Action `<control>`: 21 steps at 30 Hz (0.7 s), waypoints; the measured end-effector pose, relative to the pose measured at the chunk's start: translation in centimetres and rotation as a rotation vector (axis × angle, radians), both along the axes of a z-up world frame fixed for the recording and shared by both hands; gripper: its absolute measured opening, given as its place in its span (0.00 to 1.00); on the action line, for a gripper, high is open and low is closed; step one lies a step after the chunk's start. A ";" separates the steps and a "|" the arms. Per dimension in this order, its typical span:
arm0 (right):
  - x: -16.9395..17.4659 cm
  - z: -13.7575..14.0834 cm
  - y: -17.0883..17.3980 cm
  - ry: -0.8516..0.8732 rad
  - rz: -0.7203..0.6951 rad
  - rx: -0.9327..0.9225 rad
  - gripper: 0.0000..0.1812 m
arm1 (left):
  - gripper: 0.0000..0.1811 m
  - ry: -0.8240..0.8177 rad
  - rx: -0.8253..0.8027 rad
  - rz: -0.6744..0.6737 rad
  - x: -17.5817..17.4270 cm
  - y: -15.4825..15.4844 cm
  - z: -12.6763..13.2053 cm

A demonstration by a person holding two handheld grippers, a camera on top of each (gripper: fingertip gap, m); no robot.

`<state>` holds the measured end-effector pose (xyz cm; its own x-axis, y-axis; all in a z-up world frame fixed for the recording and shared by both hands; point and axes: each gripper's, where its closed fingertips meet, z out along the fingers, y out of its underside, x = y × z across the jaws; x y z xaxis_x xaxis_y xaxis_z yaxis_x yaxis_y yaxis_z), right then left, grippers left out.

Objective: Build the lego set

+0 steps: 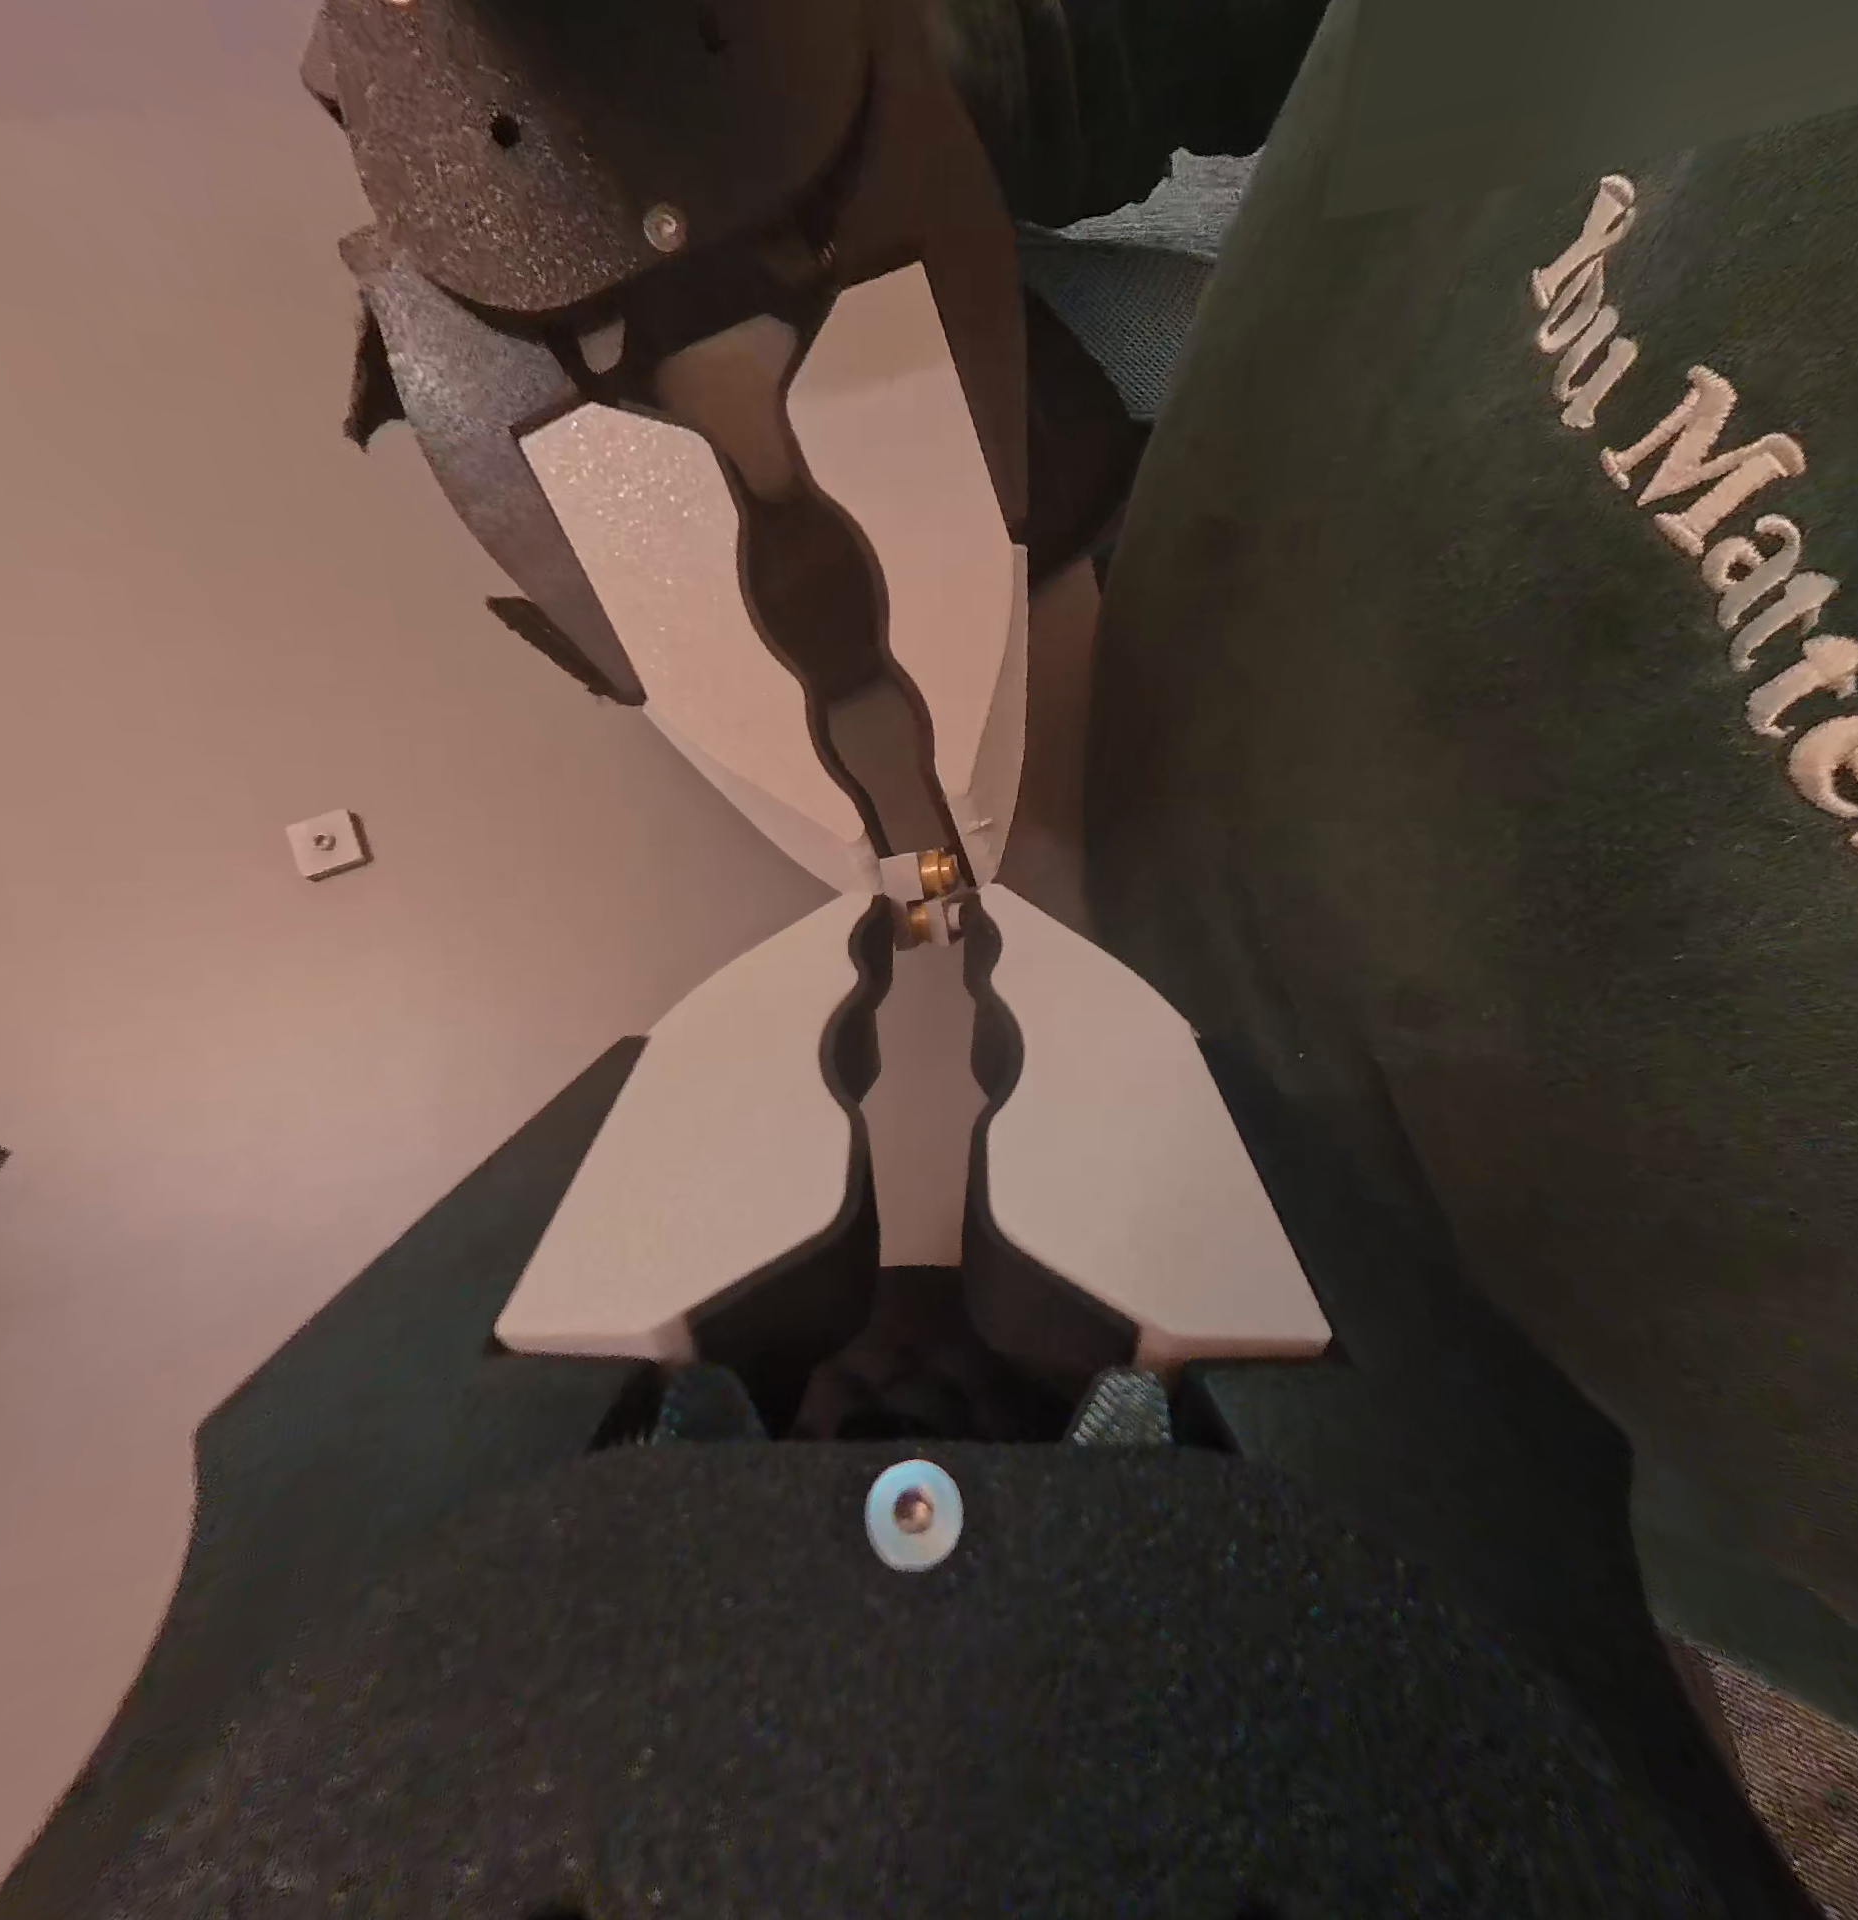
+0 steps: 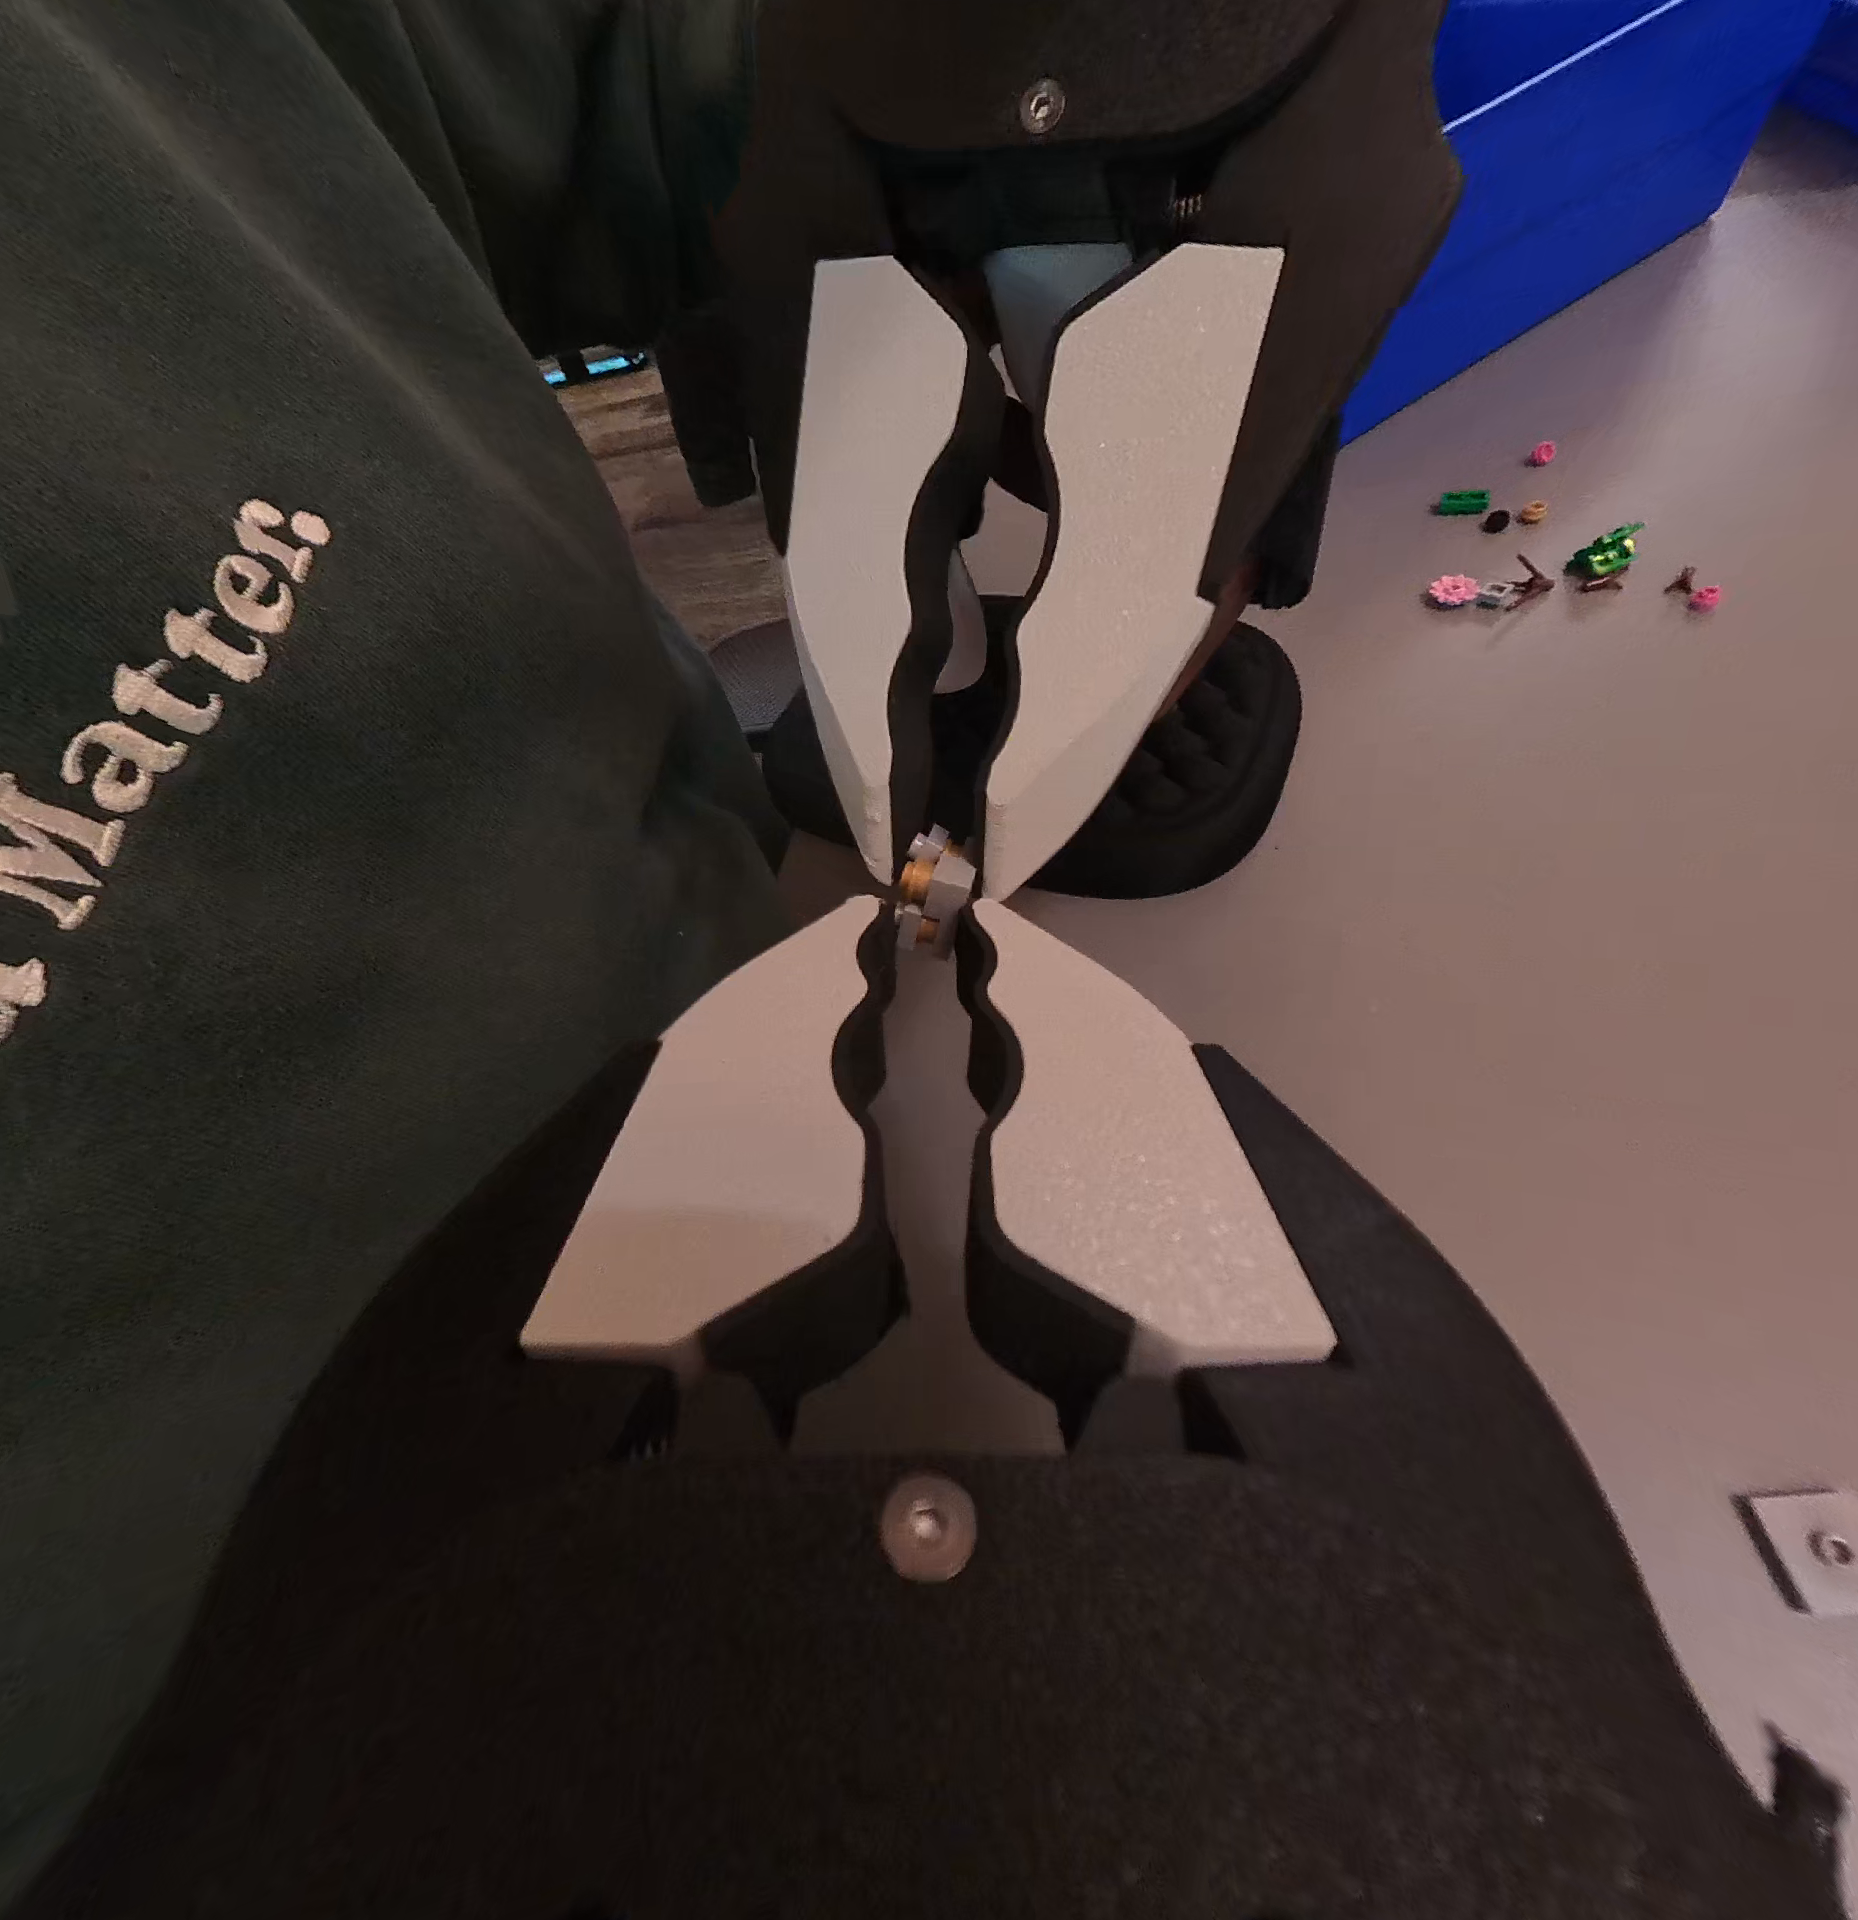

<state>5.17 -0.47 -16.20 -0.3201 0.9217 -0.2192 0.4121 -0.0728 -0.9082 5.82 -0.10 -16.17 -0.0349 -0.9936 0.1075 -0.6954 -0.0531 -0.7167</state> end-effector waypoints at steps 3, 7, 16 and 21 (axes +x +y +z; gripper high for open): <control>-0.1 -0.2 0.0 -0.017 0.005 0.032 0.06 | 0.07 0.009 0.011 0.010 -0.1 0.0 -0.2; -0.2 0.0 0.1 -0.013 -0.003 0.008 0.06 | 0.07 0.006 0.071 0.026 -0.2 0.2 -0.1; -0.1 -0.1 -0.3 0.006 0.044 -0.104 0.06 | 0.08 0.020 0.170 0.013 -0.1 -0.1 -0.2; 0.1 -0.1 -0.5 -0.002 0.075 -0.055 0.06 | 0.08 -0.002 0.135 0.013 0.1 -0.4 -0.1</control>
